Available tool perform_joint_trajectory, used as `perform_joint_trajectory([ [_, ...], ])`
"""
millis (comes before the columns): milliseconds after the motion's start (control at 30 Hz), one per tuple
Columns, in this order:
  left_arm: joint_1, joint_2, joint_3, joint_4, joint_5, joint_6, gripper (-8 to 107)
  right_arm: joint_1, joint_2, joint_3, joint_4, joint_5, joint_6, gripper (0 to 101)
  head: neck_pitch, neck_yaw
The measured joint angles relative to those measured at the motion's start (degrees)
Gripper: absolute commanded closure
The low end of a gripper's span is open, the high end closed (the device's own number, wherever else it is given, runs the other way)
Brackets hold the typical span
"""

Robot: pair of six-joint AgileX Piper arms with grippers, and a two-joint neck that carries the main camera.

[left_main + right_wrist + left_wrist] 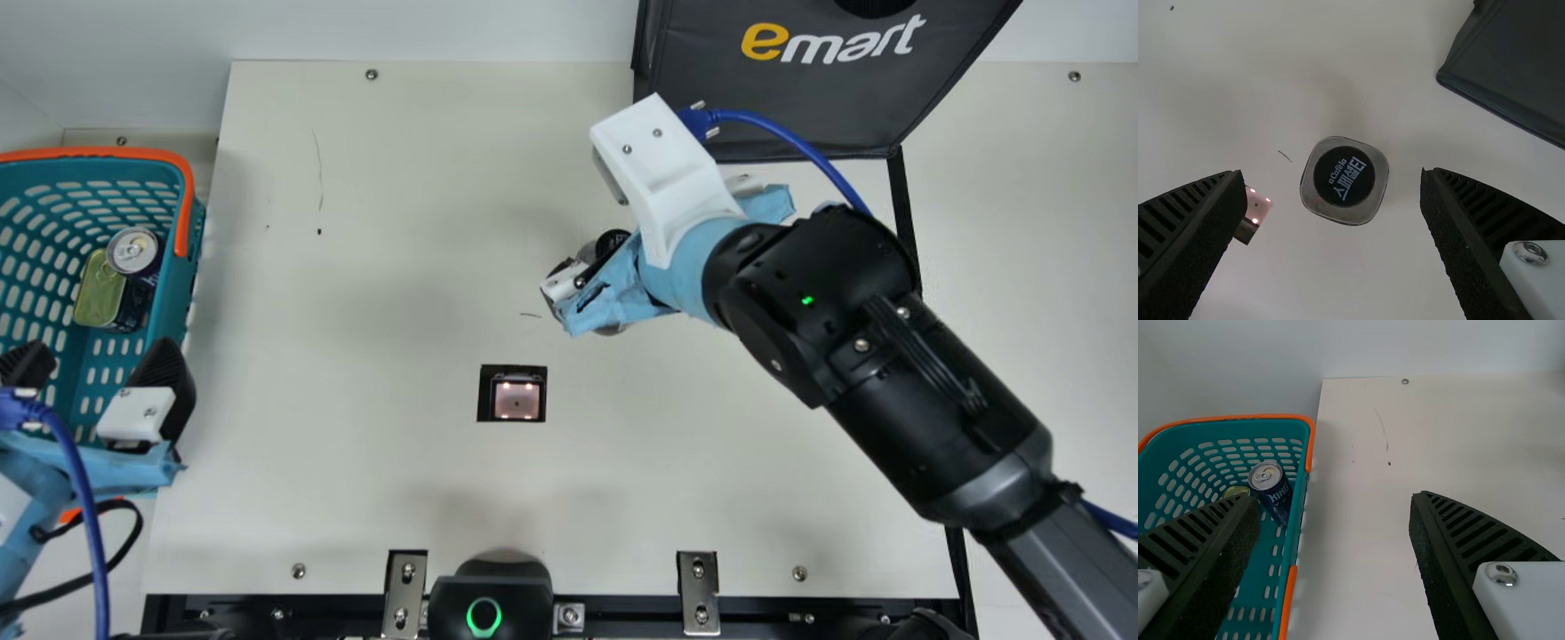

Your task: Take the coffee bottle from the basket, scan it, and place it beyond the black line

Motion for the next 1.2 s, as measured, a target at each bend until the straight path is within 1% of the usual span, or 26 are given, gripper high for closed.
perform_joint_trajectory([
  [200,0.0,0.0,0.0,0.0,0.0,0.0,9,0.17,0.91,1.36,-0.64,-1.31,0.5,10,-0.09,0.0],
  [567,0.0,0.0,0.0,0.0,0.0,0.0,9,0.07,1.52,3.82,-1.0,-2.6,0.88,10,0.0,0.0],
  [900,0.0,0.0,0.0,0.0,0.0,0.0,9,-0.55,2.07,4.65,-0.66,-3.58,0.93,10,-0.09,0.0],
  [1200,0.0,0.0,0.0,0.0,0.0,0.0,9,-1.21,3.02,4.87,-0.16,-4.1,0.61,71,0.0,0.0],
])
